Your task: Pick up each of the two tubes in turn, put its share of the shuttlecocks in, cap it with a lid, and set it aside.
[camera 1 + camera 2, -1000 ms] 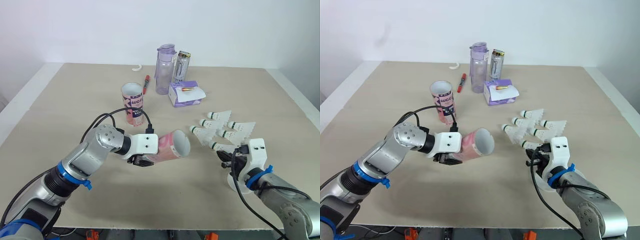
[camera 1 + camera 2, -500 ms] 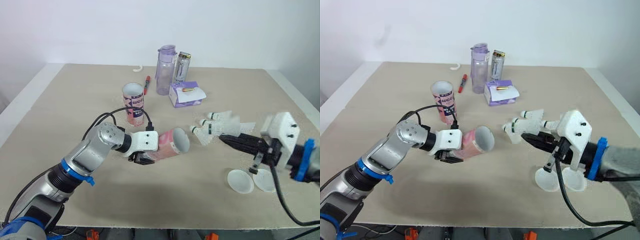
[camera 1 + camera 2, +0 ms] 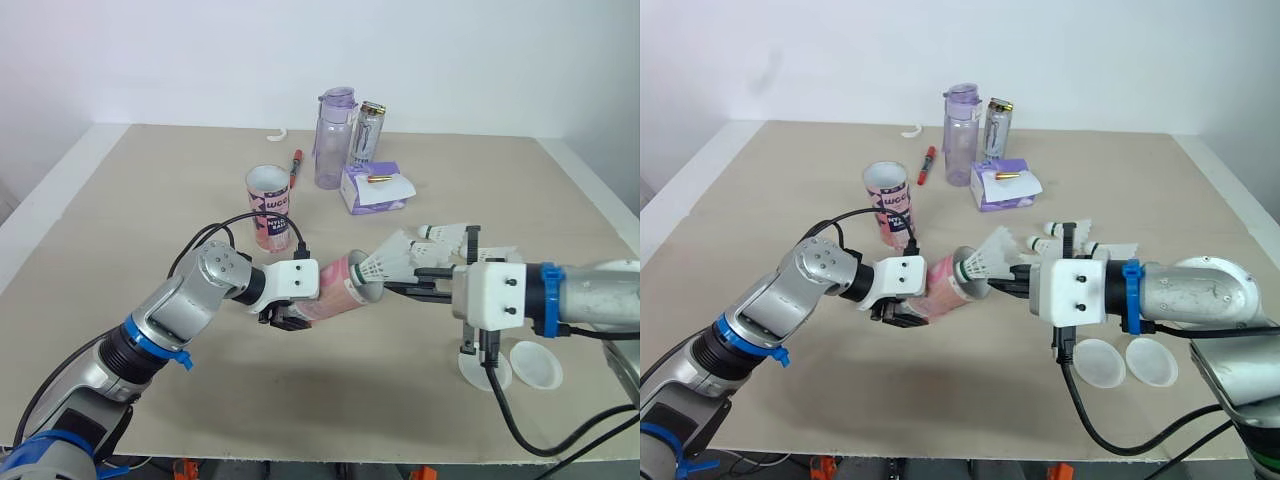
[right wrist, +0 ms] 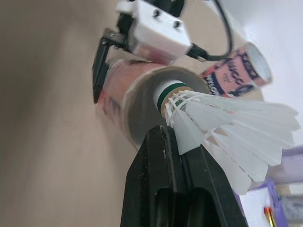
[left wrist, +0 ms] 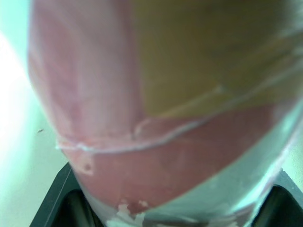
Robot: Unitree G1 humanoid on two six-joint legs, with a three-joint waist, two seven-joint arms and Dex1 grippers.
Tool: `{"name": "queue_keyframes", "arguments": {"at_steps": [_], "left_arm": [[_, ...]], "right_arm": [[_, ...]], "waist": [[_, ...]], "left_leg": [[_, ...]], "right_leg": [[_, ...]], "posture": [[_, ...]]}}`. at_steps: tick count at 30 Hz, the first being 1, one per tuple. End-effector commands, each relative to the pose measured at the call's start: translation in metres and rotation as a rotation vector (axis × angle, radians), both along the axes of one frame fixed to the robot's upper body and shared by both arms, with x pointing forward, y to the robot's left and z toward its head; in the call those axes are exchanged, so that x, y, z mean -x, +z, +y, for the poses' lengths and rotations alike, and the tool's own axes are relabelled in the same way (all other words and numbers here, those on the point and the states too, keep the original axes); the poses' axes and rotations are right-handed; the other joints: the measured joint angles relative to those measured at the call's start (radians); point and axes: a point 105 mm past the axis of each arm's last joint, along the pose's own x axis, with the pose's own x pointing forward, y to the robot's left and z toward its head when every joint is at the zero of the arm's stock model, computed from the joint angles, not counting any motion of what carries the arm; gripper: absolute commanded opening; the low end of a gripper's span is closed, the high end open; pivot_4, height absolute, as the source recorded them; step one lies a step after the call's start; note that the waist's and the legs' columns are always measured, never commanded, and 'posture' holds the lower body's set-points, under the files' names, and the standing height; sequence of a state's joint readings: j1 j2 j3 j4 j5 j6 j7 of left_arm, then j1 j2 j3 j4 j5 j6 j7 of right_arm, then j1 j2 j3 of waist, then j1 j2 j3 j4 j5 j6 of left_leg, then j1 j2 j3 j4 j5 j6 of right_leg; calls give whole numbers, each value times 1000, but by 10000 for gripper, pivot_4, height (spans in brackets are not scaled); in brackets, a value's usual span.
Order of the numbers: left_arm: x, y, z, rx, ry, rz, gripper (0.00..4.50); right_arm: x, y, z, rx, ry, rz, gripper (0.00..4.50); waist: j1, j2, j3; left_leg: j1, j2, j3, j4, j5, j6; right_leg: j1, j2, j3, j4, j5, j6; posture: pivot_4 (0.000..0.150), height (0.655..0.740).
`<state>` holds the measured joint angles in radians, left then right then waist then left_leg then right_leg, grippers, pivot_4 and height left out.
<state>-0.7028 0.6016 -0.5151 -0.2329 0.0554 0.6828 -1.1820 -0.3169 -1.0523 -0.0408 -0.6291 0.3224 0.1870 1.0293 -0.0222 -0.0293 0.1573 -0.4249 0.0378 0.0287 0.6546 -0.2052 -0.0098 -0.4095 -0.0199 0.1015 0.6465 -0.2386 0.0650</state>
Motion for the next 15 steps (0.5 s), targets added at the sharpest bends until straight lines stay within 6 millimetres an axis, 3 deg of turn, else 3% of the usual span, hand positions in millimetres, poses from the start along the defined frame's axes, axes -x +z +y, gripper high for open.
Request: {"name": "queue_keyframes", "arguments": {"at_steps": [1, 4, 7, 11, 12, 13, 14, 15], "left_arm": [[0, -6, 3, -20, 30, 6, 28000], [0, -6, 3, -20, 33, 6, 28000], [1, -6, 4, -22, 38, 7, 28000], [-1, -7, 6, -27, 47, 7, 28000], [-1, -7, 7, -30, 49, 6, 28000], [-2, -7, 8, -34, 51, 5, 28000], [-2, -8, 9, -37, 52, 4, 28000], [-2, -8, 10, -39, 52, 4, 28000]], "right_arm": [[-3, 1, 6, 50, 43, -60, 665], [-4, 0, 9, 71, 63, -68, 665], [-3, 2, 10, 76, 72, -63, 8947], [1, 9, 5, -20, 46, 0, 28473], [2, 12, 1, -110, 14, 53, 34282], [2, 13, -4, -191, -22, 103, 37189], [2, 13, -9, -264, -63, 149, 43606], [1, 13, -12, -310, -91, 179, 44475]], "waist": [[0, 0, 0], [0, 0, 0], [0, 0, 0], [0, 0, 0], [0, 0, 0], [1, -1, 0], [1, -1, 0], [1, -1, 0]], "left_leg": [[0, 0, 0, 0, 0, 0], [0, 0, 0, 0, 0, 0], [0, 0, 0, 0, 0, 0], [0, 0, 0, 0, 0, 0], [0, 0, -1, 0, 0, 0], [0, 0, -1, 0, 0, 0], [0, 0, -2, 0, 0, 0], [0, 0, -2, 0, 0, 0]], "right_leg": [[0, 0, 0, 0, 0, 0], [0, 0, 0, 0, 0, 0], [0, 0, 0, 0, 0, 0], [0, 0, 0, 1, 0, 0], [1, 0, -1, 1, 0, 0], [1, 0, -1, 1, 0, 0], [1, 0, -1, 1, -1, 0], [1, 0, -1, 1, -1, 0]], "posture": [[1500, 7400], [1500, 7400], [1500, 7400], [1500, 7400], [1500, 7400], [1500, 7400], [1500, 7400], [1500, 7400]]}}
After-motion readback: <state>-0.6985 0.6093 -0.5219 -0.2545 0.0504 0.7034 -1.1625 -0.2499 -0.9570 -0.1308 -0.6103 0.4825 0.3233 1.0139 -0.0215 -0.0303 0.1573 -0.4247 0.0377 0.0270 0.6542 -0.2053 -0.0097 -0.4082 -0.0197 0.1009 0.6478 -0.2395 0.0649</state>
